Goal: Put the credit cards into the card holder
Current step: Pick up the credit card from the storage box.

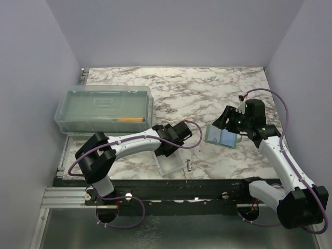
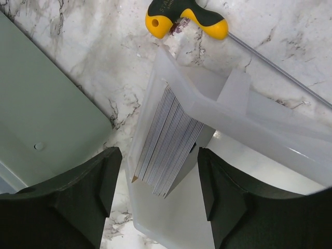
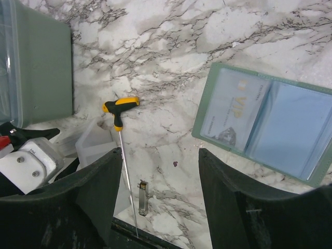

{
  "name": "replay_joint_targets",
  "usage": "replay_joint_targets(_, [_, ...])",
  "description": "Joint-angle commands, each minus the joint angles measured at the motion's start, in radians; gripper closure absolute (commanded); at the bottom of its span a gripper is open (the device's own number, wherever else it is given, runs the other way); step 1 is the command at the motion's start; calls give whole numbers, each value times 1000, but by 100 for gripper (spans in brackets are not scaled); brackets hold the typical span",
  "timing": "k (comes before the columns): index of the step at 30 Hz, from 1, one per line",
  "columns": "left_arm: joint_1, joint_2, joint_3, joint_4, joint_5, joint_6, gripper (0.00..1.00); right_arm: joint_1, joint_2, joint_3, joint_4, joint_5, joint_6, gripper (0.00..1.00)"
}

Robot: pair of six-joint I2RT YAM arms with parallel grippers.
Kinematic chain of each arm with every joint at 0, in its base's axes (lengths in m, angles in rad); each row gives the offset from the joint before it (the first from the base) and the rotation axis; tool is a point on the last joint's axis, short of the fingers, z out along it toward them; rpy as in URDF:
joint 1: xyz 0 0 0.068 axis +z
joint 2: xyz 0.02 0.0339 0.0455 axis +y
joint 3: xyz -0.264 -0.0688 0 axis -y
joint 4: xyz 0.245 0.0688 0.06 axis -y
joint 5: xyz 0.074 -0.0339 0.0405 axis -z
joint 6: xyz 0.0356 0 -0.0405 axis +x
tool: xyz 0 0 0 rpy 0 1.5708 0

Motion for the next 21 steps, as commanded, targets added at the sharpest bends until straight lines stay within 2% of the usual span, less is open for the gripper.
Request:
replay_joint_targets(1, [-7, 29, -13, 38, -70, 17, 35, -2, -2, -7, -14, -10, -4, 36])
replay_joint_targets(10, [-6, 20, -8, 46, -119, 17, 40, -2, -2, -2, -17, -13, -1, 36])
replay_joint_targets(21, [-8, -12, -17, 44, -93, 14, 50, -2, 6, -1, -14, -15, 1, 36])
